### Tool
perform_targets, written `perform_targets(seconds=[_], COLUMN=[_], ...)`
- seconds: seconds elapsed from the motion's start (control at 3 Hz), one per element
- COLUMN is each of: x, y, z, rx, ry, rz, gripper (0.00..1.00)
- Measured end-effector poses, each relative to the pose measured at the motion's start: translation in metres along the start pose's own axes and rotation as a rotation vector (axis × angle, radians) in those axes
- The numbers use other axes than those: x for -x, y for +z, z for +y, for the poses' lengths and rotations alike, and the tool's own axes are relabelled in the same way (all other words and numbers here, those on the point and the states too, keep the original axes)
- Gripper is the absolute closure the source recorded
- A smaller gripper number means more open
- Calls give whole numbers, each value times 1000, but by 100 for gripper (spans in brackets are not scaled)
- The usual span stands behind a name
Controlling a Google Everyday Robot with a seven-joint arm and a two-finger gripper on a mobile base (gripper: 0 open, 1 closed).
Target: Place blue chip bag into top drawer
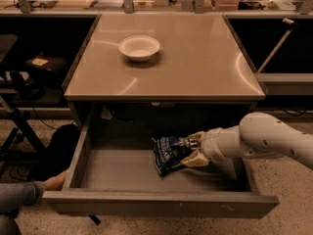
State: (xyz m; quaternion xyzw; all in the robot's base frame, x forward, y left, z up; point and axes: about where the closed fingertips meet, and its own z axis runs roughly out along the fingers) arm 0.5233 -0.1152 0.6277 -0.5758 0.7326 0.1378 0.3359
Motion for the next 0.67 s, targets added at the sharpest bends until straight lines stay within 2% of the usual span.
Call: perform_targets(seconds=[0.33, 0.67], x=[0, 0], y=[0, 0], z=[0, 0], rx=[0, 0], ry=[0, 0], rz=[0, 0], gripper=[0, 0])
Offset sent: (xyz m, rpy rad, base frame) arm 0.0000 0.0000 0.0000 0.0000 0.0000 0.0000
